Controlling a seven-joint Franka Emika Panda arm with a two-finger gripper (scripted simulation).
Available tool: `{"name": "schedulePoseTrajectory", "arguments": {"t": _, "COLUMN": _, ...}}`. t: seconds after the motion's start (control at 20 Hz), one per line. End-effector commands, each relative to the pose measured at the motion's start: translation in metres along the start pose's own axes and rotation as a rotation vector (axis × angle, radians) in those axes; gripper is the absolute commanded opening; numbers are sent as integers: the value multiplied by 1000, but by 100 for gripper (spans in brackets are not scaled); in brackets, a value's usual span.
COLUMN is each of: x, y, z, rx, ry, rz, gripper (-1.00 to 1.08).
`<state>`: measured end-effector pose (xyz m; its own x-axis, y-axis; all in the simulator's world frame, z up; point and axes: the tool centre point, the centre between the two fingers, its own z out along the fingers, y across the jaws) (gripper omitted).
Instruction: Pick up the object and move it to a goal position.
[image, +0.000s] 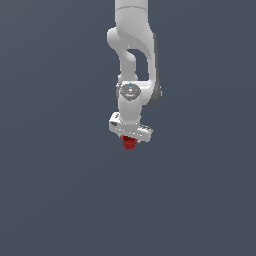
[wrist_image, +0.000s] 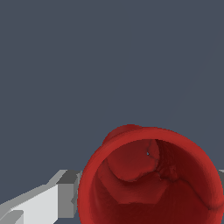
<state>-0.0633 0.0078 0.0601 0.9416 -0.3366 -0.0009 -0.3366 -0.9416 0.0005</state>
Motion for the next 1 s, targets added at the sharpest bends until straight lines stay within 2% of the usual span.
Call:
{"name": "schedulePoseTrajectory", "arguments": {"t": 0.0, "x": 0, "y": 0, "z": 8, "rx": 0, "ry": 1, "rz": 1, "gripper": 100}}
{"name": "schedulePoseTrajectory", "arguments": {"t": 0.2, "x": 1, "y": -1, "z": 13, "rx": 0, "ry": 1, "rz": 1, "gripper": 100}}
{"name": "schedulePoseTrajectory", "arguments": {"t": 0.25, "x": 1, "y": -1, "z": 13, "rx": 0, "ry": 1, "rz": 1, "gripper": -100}}
{"name": "schedulePoseTrajectory", "arguments": {"t": 0.95, "x": 2, "y": 2, "z": 7, "rx": 1, "ry": 2, "rz": 1, "gripper": -100}}
